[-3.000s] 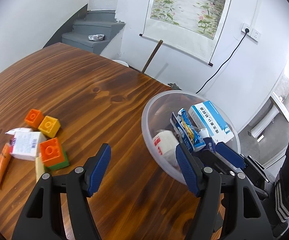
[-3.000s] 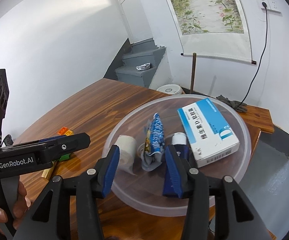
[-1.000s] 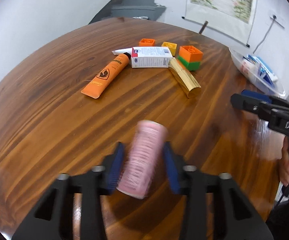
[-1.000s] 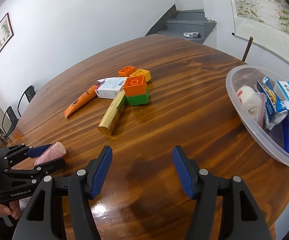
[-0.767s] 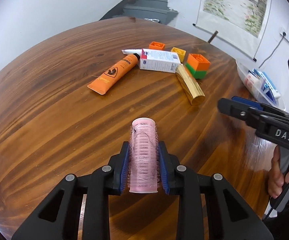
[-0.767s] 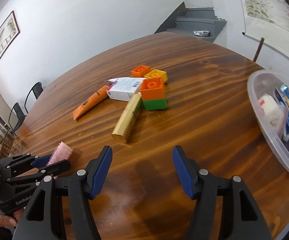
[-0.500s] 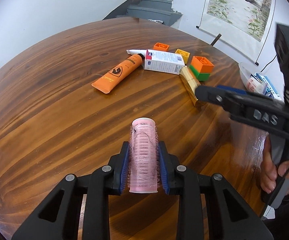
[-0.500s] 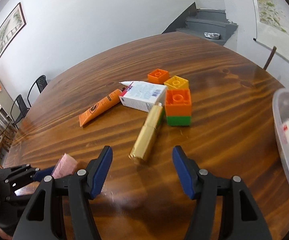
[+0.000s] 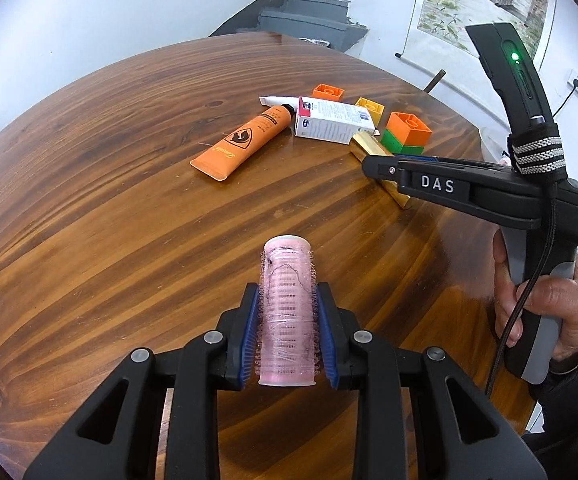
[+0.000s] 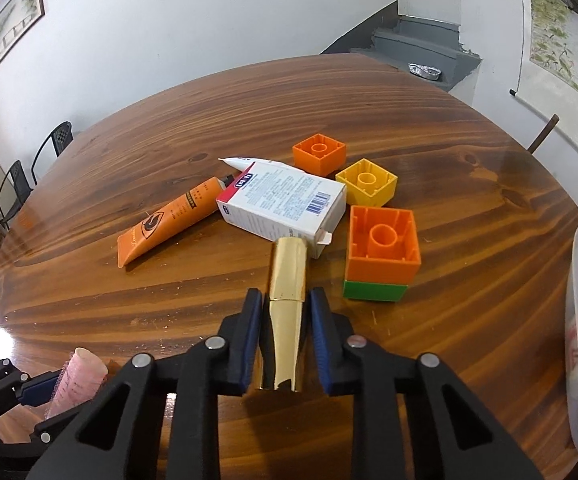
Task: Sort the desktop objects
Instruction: 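Grasp the pink hair roller with the left tool while the right grasps the gold tube, then carry the pink roller and gold tube over the bowl and lower them in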
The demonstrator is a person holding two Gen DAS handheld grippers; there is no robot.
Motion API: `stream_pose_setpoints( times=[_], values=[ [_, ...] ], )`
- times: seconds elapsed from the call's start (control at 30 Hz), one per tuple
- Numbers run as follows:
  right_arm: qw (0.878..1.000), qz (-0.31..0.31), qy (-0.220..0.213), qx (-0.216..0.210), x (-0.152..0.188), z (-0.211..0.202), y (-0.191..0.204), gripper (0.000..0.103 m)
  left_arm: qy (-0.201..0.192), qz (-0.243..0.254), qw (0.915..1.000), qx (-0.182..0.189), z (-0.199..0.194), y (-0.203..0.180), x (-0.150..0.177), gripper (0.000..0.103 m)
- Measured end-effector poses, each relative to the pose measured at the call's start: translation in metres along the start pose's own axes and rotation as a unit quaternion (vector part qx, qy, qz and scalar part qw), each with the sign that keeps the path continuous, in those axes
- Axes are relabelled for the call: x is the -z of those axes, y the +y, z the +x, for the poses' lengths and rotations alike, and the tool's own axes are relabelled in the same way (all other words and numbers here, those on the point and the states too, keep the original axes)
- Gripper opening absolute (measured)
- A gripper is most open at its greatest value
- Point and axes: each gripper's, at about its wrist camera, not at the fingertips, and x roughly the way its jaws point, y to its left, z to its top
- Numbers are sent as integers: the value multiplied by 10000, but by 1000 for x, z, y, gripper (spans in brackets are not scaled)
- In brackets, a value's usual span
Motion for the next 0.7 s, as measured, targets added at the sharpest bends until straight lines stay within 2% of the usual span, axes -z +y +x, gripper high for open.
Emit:
stream_pose_setpoints(
  times=[0.4,0.7],
  values=[
    [9974,450,-287,-486,25,-36,-17,25,-153,-102,9996,225,-7,-13,-4,30],
    [9939,817,-657,-330,36,-70,-47,25,-154,49,9986,499,-3,-46,-12,30]
  ],
)
